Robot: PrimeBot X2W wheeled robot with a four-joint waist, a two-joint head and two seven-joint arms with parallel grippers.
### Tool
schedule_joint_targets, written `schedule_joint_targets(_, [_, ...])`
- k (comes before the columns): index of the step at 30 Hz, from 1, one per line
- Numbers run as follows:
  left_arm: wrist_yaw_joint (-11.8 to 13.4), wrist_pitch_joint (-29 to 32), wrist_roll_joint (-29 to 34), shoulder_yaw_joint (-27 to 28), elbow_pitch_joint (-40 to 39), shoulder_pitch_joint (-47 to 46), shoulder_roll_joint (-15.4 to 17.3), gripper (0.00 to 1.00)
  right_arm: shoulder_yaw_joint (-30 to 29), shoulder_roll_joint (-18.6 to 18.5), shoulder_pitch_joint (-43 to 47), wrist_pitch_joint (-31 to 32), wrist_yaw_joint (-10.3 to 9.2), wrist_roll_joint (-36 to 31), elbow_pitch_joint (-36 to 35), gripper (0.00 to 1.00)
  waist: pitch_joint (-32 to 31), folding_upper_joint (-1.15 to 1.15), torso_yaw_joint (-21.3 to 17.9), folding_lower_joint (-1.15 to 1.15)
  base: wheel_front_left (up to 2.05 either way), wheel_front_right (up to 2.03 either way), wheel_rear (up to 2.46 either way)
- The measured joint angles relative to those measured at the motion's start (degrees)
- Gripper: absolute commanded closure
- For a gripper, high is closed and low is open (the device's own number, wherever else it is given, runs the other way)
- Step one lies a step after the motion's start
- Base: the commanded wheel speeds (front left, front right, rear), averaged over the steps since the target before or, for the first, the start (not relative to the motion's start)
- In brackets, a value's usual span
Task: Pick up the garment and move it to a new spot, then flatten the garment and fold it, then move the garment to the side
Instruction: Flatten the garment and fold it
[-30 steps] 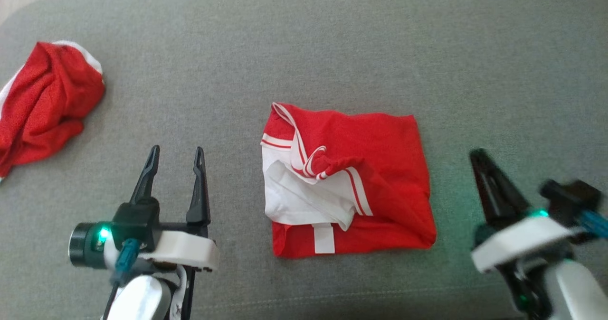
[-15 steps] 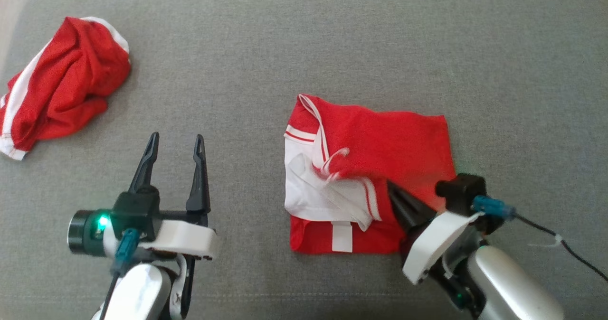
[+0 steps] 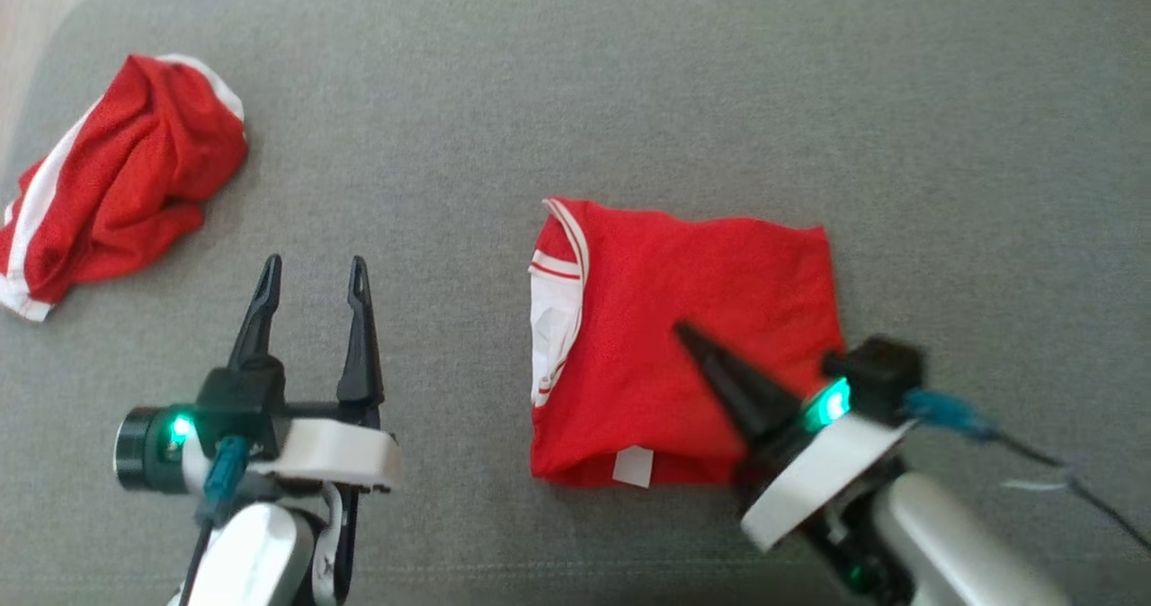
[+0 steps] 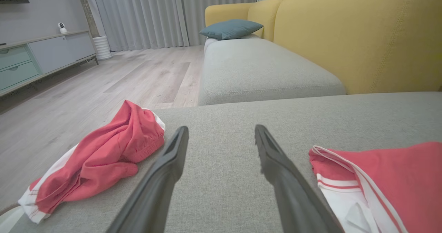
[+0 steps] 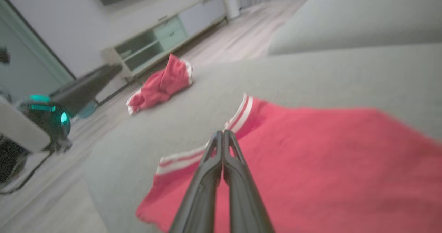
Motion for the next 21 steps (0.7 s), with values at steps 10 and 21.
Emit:
schedule_joint_targets(10, [0.46, 0.01, -0.01, 0.04, -0.58, 4.26, 0.90, 0.00, -26.98, 4.44, 9.40, -1.82, 0.00, -9.69, -9.96, 0.00, -4.65, 0.00, -1.97, 0.00, 0.00, 0.00, 0.00])
schedule_joint_targets(21, [1.00, 1.62, -0.01, -0.57, -2.05, 8.72, 3.19, 0.00, -37.29, 8.43, 20.30, 4.02, 0.00, -14.91, -15.34, 0.00, -9.78, 0.00, -3.73, 0.00, 0.00, 0.00, 0.00])
